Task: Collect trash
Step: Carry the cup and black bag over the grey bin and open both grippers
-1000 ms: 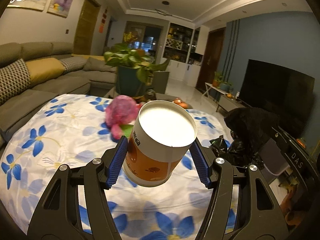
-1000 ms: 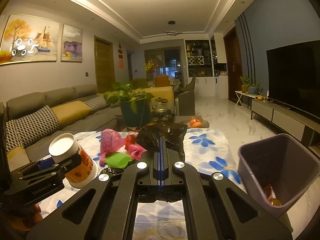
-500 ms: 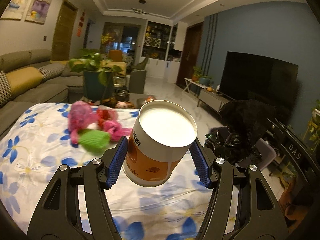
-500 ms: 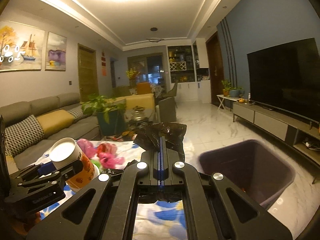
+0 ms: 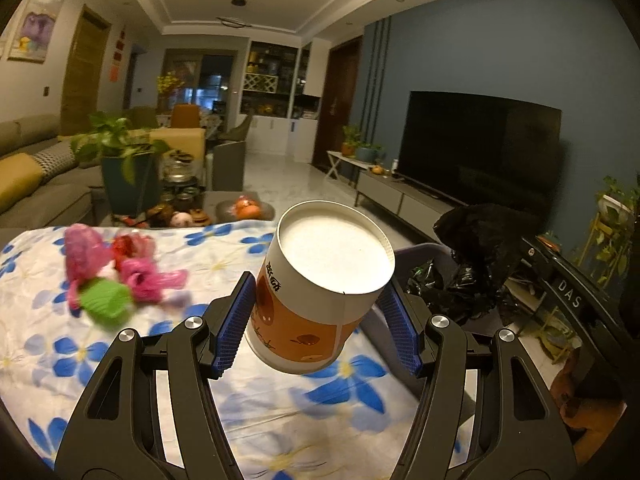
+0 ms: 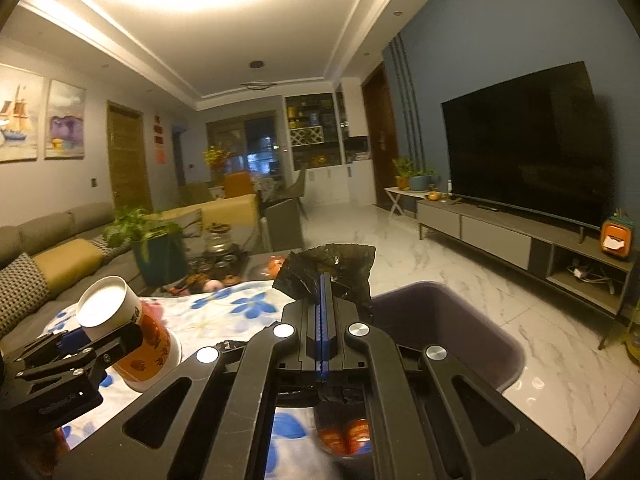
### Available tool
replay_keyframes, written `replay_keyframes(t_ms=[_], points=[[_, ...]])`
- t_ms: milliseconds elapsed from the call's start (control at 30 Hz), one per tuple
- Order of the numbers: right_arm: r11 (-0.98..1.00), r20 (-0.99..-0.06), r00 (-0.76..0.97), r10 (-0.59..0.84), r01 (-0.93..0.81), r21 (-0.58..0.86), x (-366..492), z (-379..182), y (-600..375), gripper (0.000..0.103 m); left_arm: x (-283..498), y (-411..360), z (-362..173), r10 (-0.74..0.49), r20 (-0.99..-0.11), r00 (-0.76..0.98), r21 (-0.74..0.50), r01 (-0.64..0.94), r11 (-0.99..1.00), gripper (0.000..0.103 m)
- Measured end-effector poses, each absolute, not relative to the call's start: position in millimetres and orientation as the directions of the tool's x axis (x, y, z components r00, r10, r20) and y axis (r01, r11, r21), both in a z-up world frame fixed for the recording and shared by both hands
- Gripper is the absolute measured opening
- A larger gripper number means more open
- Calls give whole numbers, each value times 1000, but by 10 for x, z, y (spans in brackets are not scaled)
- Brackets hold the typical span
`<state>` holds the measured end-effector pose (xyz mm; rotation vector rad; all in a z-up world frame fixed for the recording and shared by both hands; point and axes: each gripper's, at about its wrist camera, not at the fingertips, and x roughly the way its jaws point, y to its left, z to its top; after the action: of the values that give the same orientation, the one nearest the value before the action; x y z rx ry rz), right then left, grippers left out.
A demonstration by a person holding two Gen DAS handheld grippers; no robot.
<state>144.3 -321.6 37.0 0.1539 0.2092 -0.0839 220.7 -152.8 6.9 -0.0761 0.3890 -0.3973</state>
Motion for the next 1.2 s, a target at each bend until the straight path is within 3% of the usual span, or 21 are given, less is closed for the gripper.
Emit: replay_keyframes(t_ms=[633,1200], points=[[956,-234,958,-164,212,201,1636,253,-3910,1,2653,-2443,-29,-521,-364,772,-155,502,851,62],[952,-272,951,-147,211,223,1790,117,-4070,1,2912,-2804,-269,-573,-393,719,-169,556,814,64]])
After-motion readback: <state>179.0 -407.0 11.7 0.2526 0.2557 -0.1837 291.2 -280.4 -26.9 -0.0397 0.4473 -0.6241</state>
